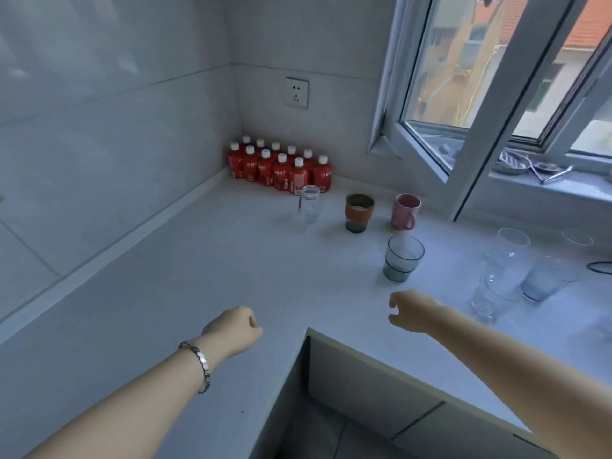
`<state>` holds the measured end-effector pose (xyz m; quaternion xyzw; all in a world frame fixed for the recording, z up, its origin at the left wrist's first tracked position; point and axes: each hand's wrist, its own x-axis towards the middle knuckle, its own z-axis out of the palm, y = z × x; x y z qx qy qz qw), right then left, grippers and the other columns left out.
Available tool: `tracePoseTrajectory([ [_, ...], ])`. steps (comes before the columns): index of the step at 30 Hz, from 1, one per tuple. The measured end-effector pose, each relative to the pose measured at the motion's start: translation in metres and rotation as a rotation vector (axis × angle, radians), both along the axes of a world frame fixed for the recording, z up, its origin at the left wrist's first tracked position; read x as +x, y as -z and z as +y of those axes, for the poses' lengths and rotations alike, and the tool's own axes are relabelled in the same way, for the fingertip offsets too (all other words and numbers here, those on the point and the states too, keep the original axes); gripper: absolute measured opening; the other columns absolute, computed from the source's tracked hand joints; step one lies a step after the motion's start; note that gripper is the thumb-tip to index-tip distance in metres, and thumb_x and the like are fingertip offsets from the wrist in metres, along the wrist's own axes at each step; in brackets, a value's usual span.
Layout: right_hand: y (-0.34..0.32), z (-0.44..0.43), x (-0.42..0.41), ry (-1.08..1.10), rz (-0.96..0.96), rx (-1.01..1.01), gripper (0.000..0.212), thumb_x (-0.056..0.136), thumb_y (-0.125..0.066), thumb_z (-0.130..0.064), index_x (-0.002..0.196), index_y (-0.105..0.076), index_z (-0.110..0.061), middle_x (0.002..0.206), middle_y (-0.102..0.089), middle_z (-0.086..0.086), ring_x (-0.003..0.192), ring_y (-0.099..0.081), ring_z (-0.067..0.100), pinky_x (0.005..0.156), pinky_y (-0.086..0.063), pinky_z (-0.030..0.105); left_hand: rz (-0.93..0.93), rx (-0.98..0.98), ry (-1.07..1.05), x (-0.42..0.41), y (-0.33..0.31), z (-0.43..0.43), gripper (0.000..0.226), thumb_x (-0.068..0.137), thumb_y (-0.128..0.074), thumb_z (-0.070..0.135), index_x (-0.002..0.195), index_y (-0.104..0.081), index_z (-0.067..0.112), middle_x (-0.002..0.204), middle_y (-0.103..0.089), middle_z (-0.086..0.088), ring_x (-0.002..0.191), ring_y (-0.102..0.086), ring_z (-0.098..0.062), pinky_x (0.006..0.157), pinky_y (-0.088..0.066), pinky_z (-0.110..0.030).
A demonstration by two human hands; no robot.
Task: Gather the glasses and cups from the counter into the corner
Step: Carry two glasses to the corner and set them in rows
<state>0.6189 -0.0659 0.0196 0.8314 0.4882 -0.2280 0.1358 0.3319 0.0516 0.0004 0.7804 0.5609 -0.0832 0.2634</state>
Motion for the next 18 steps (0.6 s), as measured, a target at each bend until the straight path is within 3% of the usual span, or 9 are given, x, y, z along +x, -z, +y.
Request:
tracePoseTrajectory([
  [5,0.012,0.041,0.068,0.190,-0.019,0.183,0.047,0.091,-0.049,-0.035,0.132,-0.043,-0.013,0.130,-0.051,0.011,0.117,-0.052,0.029,0.089,-0.045,0.032,0.016,-0.030,0.051,0.060,0.024,0.058,0.007,0.085,-0.050,0.028,0.087,-0.054,0.023,0.098,-0.062,0.000,0.099,-0.063,-0.022,0.086,-0.049,-0.030],
  [9,0.023,0.081,0.109,0.311,0.001,0.237,0.085,0.080,-0.060,-0.055,0.147,-0.020,-0.022,0.145,-0.032,0.012,0.129,-0.039,0.033,0.100,-0.042,0.041,0.015,-0.043,0.120,0.115,0.038,0.120,0.005,0.086,-0.049,0.026,0.085,-0.053,0.022,0.103,-0.066,-0.003,0.096,-0.062,-0.023,0.083,-0.049,-0.029],
  [13,0.035,0.114,0.130,0.386,0.077,0.137,0.112,0.069,-0.070,-0.058,0.150,0.001,-0.027,0.153,-0.016,0.009,0.135,-0.032,0.033,0.104,-0.041,0.043,0.024,-0.067,0.166,0.164,0.044,0.181,0.006,0.087,-0.049,0.023,0.085,-0.054,0.021,0.107,-0.067,-0.007,0.103,-0.063,-0.027,0.081,-0.048,-0.028],
  [15,0.041,0.124,0.133,0.380,0.088,0.139,0.109,0.070,-0.069,-0.056,0.149,-0.001,-0.029,0.152,-0.019,0.007,0.135,-0.033,0.031,0.102,-0.043,0.041,0.013,-0.069,0.165,0.185,0.045,0.209,0.011,0.087,-0.050,0.024,0.094,-0.058,0.019,0.108,-0.064,-0.008,0.109,-0.061,-0.028,0.084,-0.047,-0.027],
  [18,0.044,0.137,0.139,0.355,0.092,0.194,0.097,0.073,-0.065,-0.055,0.148,-0.009,-0.030,0.146,-0.029,0.003,0.130,-0.038,0.026,0.098,-0.045,0.035,-0.101,0.010,0.094,0.219,0.043,0.252,0.045,0.083,-0.059,0.032,0.122,-0.048,0.012,0.130,-0.053,-0.012,0.119,-0.053,-0.031,0.096,-0.047,-0.037],
])
